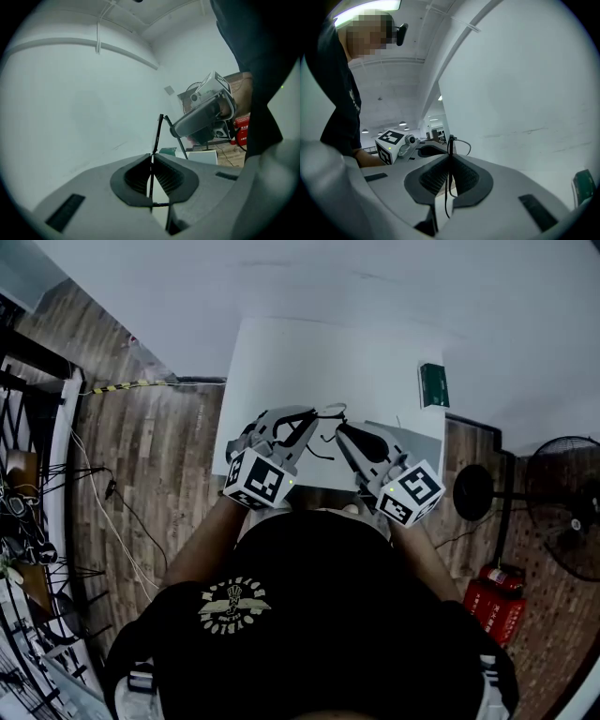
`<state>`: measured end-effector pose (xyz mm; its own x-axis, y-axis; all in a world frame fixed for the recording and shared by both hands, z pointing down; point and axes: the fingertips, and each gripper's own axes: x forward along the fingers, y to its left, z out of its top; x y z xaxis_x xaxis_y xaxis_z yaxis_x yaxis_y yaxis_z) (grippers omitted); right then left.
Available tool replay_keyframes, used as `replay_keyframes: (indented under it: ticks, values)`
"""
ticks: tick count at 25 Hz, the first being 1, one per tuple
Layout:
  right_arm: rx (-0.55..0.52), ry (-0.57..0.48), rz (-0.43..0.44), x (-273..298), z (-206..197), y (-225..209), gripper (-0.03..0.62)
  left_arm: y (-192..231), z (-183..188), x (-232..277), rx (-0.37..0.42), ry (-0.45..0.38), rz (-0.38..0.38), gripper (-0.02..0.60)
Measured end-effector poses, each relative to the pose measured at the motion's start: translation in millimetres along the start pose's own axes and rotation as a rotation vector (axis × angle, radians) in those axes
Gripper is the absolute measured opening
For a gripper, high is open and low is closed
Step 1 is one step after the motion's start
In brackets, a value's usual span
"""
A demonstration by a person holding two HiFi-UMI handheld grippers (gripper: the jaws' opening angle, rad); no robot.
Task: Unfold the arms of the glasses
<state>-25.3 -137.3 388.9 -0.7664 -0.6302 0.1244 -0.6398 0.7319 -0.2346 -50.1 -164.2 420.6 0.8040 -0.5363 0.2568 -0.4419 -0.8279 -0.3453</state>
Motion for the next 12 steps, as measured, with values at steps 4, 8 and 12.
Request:
replay_keyframes:
  ticks: [4, 8, 12]
  values:
    - [-0.008, 0.012, -0.020, -4, -2, 2, 0.018, -2, 0, 0, 0.029, 0.000, -0.035, 0.021]
    - [0.001, 0.024, -0.025, -15, -4, -2, 0.018, -7, 5, 4, 0.061, 0.033, -0.057, 0.021]
    - [-0.010, 0.031, -0.032, -21, 1, -10, 0.018, -5, 17, 12, 0.096, 0.047, -0.065, 0.021]
